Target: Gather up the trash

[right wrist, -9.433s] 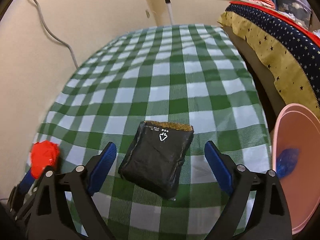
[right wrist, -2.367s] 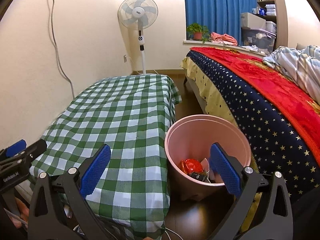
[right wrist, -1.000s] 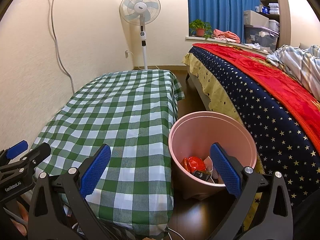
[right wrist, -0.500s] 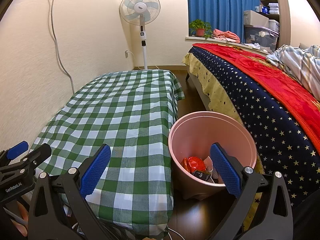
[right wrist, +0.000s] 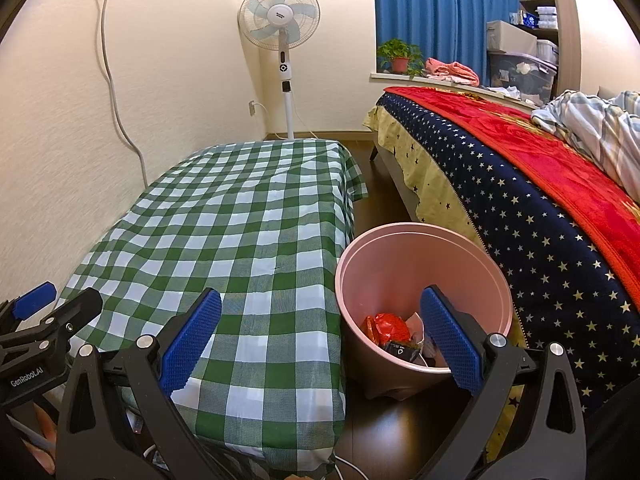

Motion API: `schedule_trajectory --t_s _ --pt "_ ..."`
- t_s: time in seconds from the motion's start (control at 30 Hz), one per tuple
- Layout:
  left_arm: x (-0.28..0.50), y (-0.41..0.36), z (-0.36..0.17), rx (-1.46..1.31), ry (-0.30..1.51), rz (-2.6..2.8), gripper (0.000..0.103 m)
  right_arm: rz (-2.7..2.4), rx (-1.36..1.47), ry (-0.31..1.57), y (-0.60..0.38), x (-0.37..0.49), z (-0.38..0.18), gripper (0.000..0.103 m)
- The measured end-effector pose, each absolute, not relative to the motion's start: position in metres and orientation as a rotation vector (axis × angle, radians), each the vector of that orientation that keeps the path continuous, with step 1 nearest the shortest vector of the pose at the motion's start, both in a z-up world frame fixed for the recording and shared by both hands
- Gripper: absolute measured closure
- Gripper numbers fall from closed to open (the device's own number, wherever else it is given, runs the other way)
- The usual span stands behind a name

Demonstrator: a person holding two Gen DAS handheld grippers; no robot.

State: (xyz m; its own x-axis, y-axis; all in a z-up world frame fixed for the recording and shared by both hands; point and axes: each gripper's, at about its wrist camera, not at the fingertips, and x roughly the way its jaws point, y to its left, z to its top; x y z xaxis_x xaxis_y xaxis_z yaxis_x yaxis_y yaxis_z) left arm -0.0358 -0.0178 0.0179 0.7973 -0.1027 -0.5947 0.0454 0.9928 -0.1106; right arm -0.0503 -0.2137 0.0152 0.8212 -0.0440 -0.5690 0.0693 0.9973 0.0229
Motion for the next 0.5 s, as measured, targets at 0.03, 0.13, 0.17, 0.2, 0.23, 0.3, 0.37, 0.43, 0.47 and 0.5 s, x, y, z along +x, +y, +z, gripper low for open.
schedule_trajectory --t_s 0.03,0.13,0.17,0.2,0.23,0.3,0.37,0.43,0.47,0.5 --pt "-0.0358 -0.0178 0.0179 -0.092 0.643 -0.08 0.008 -0.061 0.043 0.604 -0.2137 -0.0505 0.0154 0.005" --pt "-0.037 -0.0193 0.0182 -0.091 0.639 -0.085 0.008 -0.061 0.044 0.603 -0.2137 -0.0505 0.0154 0.005" --pt "-0.0379 -0.0208 0.0186 -0.088 0.636 -0.09 0.008 -0.061 0.043 0.604 -0.2137 -0.0504 0.0153 0.005" --pt "-0.0383 -0.023 0.0185 -0.084 0.634 -0.091 0.008 -0.061 0.043 0.604 -0.2138 -0.0505 0.0154 0.005" --pt "-0.0391 -0.0251 0.0183 -0.078 0.631 -0.089 0.008 -0.061 0.043 0.603 -0.2138 -0.0504 0.0153 0.005" --pt "-0.0388 -0.0259 0.0181 -0.077 0.631 -0.082 0.008 -0.06 0.043 0.604 -0.2138 -0.0504 0.0153 0.005" --pt "-0.0372 -0.0243 0.0173 -0.076 0.635 -0.072 0.008 -0.061 0.043 0.604 -0.2138 -0.0504 0.0152 0.005" --pt "-0.0353 -0.0224 0.0164 -0.081 0.64 -0.071 0.008 -0.061 0.044 0.606 -0.2139 -0.0501 0.015 0.005" --pt "-0.0346 -0.0214 0.0162 -0.08 0.641 -0.071 0.008 -0.062 0.045 0.606 -0.2157 -0.0504 0.0151 0.005" --pt "-0.0343 -0.0216 0.0159 -0.078 0.642 -0.072 0.008 -0.062 0.046 0.607 -0.2163 -0.0504 0.0151 0.005"
